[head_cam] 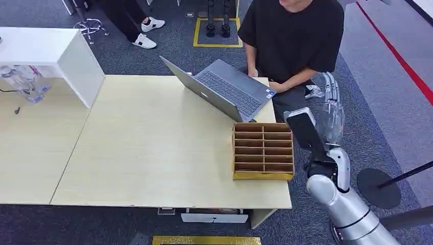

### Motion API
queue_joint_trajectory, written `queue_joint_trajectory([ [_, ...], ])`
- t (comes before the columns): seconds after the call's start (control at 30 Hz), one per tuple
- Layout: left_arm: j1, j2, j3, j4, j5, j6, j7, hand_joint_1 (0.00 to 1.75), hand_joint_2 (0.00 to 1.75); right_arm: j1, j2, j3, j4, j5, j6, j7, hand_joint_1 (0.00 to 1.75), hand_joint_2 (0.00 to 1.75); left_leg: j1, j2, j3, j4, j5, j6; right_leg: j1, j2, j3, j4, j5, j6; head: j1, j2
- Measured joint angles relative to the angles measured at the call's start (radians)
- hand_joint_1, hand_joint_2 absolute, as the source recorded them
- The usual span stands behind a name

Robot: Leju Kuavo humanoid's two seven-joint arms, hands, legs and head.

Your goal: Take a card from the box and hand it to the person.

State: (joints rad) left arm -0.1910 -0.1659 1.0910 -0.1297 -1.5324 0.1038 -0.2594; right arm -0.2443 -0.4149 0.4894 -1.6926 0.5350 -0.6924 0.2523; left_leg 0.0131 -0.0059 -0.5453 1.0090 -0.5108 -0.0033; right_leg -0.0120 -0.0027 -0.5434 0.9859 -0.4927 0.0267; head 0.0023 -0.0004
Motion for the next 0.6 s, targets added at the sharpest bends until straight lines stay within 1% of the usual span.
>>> queue_joint_trajectory([
  [0.07, 0.001, 0.000, 0.001, 0.000, 0.000, 0.004, -0.003, 0.00, 0.00, 0.036, 0.050, 0.000, -0.012, -0.044, -0.001, -0.076, 0.00, 1.75, 0.000, 0.000, 0.000, 0.000, 0.000, 0.000, 0.000, 0.000, 0.000, 0.000, 0.000, 0.000, 0.000, 0.000],
  [0.17, 0.004, 0.001, 0.005, 0.000, 0.000, 0.010, -0.005, 0.00, 0.00, 0.081, 0.105, -0.005, -0.018, -0.091, -0.002, -0.151, 0.00, 1.75, 0.000, 0.000, 0.000, 0.000, 0.000, 0.000, 0.000, 0.000, 0.000, 0.000, 0.000, 0.000, 0.000, 0.000],
  [0.2, 0.005, 0.001, 0.008, 0.000, -0.001, 0.012, -0.006, 0.00, 0.00, 0.097, 0.128, -0.009, -0.018, -0.087, -0.002, -0.171, 0.00, 1.75, 0.000, 0.000, 0.000, 0.000, 0.000, 0.000, 0.000, 0.000, 0.000, 0.000, 0.000, 0.000, 0.000, 0.000],
  [0.27, 0.006, 0.001, 0.011, 0.000, -0.001, 0.015, -0.007, 0.00, 0.00, 0.131, 0.166, -0.010, -0.018, -0.045, -0.002, -0.194, 0.00, 1.75, 0.000, 0.000, 0.000, 0.000, 0.000, 0.000, 0.000, 0.000, 0.000, 0.000, 0.000, 0.000, 0.000, 0.000],
  [0.33, 0.007, 0.002, 0.015, 0.000, -0.002, 0.020, -0.008, 0.00, 0.00, 0.157, 0.198, -0.011, -0.017, -0.031, -0.002, -0.213, 0.00, 1.75, 0.000, 0.000, 0.000, 0.000, 0.000, 0.000, 0.000, 0.000, 0.000, 0.000, 0.000, 0.000, 0.000, 0.000],
  [0.43, 0.011, 0.002, 0.026, 0.000, -0.003, 0.024, -0.015, 0.00, 0.00, 0.193, 0.241, -0.015, -0.012, -0.037, -0.002, -0.255, 0.00, 1.75, 0.000, 0.000, 0.000, 0.000, 0.000, 0.000, 0.000, 0.000, 0.000, 0.000, 0.000, 0.000, 0.000, 0.000],
  [0.6, 0.016, 0.004, 0.044, 0.000, -0.004, 0.031, -0.018, 0.00, 0.00, 0.232, 0.301, -0.017, 0.011, -0.042, -0.002, -0.298, 0.00, 1.75, 0.000, 0.000, 0.000, 0.000, 0.000, 0.000, 0.000, 0.000, 0.000, 0.000, 0.000, 0.000, 0.000, 0.000],
])
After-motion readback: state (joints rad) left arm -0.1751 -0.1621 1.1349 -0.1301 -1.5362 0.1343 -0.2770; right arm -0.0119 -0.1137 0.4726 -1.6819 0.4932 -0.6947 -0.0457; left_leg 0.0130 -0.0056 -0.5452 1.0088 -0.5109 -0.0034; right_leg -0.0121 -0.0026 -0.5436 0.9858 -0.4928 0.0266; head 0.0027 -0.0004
